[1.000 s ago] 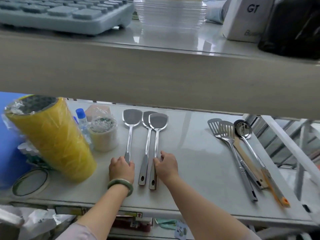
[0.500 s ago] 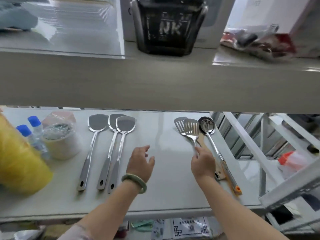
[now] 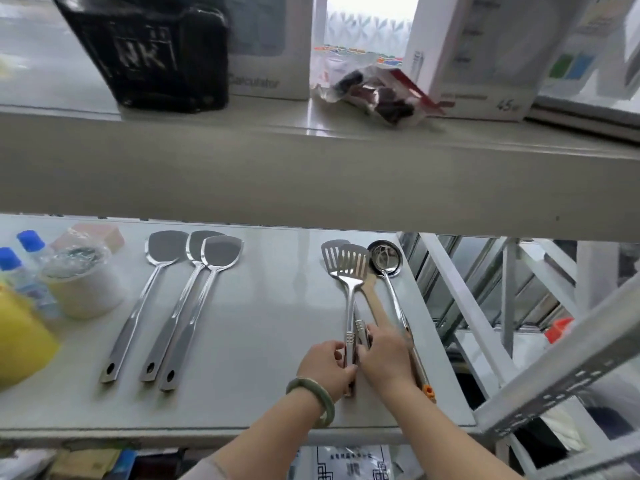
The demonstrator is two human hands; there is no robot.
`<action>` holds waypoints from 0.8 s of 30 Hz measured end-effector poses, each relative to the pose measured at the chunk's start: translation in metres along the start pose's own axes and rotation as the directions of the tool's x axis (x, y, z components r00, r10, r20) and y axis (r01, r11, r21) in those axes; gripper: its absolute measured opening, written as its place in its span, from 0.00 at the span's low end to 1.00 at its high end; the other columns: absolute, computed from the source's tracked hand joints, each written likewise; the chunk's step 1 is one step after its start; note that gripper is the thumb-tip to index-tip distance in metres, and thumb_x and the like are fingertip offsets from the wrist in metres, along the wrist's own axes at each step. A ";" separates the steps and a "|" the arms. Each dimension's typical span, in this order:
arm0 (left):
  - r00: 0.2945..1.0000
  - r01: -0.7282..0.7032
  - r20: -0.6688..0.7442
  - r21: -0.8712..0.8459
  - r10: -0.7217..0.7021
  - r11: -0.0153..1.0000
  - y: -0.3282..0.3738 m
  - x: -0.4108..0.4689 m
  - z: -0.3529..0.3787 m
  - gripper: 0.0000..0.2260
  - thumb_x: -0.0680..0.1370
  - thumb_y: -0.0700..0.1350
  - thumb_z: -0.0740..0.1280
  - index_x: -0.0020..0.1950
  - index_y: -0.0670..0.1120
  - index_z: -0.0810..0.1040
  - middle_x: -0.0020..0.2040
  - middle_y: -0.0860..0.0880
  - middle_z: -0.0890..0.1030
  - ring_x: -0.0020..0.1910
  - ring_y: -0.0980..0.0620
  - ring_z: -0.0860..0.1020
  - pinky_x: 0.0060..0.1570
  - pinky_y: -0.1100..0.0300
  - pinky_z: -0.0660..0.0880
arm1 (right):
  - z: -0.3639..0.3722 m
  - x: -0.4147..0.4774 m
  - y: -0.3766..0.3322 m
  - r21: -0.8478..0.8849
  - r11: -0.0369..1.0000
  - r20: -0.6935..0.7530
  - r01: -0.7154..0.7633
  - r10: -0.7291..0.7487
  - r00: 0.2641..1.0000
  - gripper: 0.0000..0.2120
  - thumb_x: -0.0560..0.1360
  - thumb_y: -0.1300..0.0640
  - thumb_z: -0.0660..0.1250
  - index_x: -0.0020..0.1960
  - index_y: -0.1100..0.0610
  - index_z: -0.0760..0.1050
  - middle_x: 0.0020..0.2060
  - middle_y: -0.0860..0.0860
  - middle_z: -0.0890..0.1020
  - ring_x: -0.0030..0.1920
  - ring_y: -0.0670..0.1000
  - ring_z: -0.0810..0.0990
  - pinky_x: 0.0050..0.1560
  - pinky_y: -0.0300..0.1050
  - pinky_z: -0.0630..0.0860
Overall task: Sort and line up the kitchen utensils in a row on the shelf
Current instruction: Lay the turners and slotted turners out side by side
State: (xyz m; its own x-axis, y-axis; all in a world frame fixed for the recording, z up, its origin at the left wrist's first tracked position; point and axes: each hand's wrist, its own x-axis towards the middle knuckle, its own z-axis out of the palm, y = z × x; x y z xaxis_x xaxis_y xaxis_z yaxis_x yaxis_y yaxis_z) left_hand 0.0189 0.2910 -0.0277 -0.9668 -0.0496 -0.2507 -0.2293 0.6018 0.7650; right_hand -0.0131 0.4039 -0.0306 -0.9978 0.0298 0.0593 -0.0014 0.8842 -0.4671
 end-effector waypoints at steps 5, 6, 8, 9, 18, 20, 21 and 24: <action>0.993 0.029 -0.114 0.221 -0.004 0.975 -0.004 0.001 -0.004 0.11 0.71 0.50 0.65 0.49 0.47 0.81 0.47 0.45 0.83 0.47 0.45 0.81 0.46 0.55 0.78 | 0.000 0.002 -0.012 -0.006 1.000 0.150 -0.022 0.023 0.988 0.08 0.71 0.54 0.66 0.42 0.57 0.81 0.40 0.54 0.84 0.40 0.54 0.80 0.37 0.43 0.73; 0.991 0.042 -0.136 0.267 -0.006 0.963 -0.006 0.001 -0.006 0.12 0.71 0.51 0.65 0.49 0.46 0.81 0.48 0.45 0.83 0.48 0.44 0.80 0.47 0.55 0.77 | 0.003 0.003 -0.013 0.004 1.000 0.165 -0.018 0.018 0.986 0.09 0.70 0.53 0.66 0.42 0.57 0.81 0.40 0.54 0.85 0.42 0.54 0.81 0.39 0.44 0.74; 0.985 0.054 -0.175 0.307 0.001 0.950 -0.013 0.002 -0.008 0.13 0.71 0.52 0.63 0.47 0.47 0.81 0.49 0.45 0.82 0.49 0.44 0.80 0.46 0.55 0.75 | 0.009 0.003 -0.016 0.018 1.000 0.182 0.001 -0.004 0.983 0.11 0.69 0.51 0.66 0.43 0.58 0.81 0.42 0.56 0.84 0.44 0.56 0.82 0.40 0.44 0.73; 0.981 0.055 -0.194 0.320 0.008 0.946 -0.017 0.003 -0.010 0.13 0.71 0.53 0.63 0.47 0.47 0.80 0.49 0.45 0.82 0.49 0.45 0.79 0.47 0.55 0.75 | 0.012 0.002 -0.018 0.036 0.999 0.190 0.004 -0.010 0.982 0.11 0.69 0.52 0.66 0.43 0.58 0.81 0.42 0.56 0.84 0.44 0.57 0.81 0.39 0.43 0.71; 0.930 0.030 -0.359 0.296 0.082 0.955 -0.047 0.004 -0.047 0.13 0.71 0.54 0.67 0.51 0.50 0.81 0.49 0.49 0.82 0.49 0.48 0.80 0.49 0.57 0.74 | 0.033 0.004 -0.052 0.065 0.997 0.271 0.029 -0.046 0.961 0.12 0.70 0.56 0.64 0.46 0.63 0.80 0.45 0.60 0.83 0.47 0.59 0.81 0.43 0.44 0.73; 0.907 0.041 -0.415 0.241 0.065 0.970 -0.056 0.004 -0.058 0.12 0.70 0.53 0.68 0.50 0.50 0.82 0.47 0.49 0.83 0.47 0.48 0.80 0.47 0.58 0.74 | 0.037 0.005 -0.060 0.046 0.998 0.276 0.032 -0.044 0.960 0.14 0.70 0.55 0.64 0.48 0.64 0.79 0.46 0.61 0.83 0.48 0.60 0.81 0.48 0.46 0.76; 0.893 0.048 -0.447 0.219 0.057 0.975 -0.061 0.004 -0.063 0.12 0.70 0.52 0.69 0.50 0.49 0.82 0.47 0.48 0.83 0.46 0.48 0.80 0.46 0.58 0.74 | 0.040 0.005 -0.064 0.032 0.999 0.275 0.033 -0.041 0.960 0.15 0.71 0.54 0.63 0.49 0.64 0.79 0.48 0.61 0.83 0.50 0.60 0.80 0.50 0.46 0.76; 0.847 0.075 -0.531 0.159 0.022 0.984 -0.075 0.003 -0.078 0.10 0.69 0.51 0.70 0.47 0.49 0.83 0.43 0.47 0.83 0.42 0.46 0.80 0.41 0.59 0.73 | 0.045 0.007 -0.075 0.012 1.000 0.271 0.019 -0.022 0.962 0.15 0.72 0.55 0.63 0.51 0.64 0.79 0.49 0.61 0.82 0.51 0.60 0.79 0.51 0.46 0.75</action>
State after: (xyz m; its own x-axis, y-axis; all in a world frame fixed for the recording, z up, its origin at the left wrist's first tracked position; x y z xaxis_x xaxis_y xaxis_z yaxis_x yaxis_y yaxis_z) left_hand 0.0248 0.1831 -0.0397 -0.8841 -0.4519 0.1188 -0.2798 0.7156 0.6400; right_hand -0.0230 0.3166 -0.0353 -0.9782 -0.1170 -0.1717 -0.0214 0.8787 -0.4769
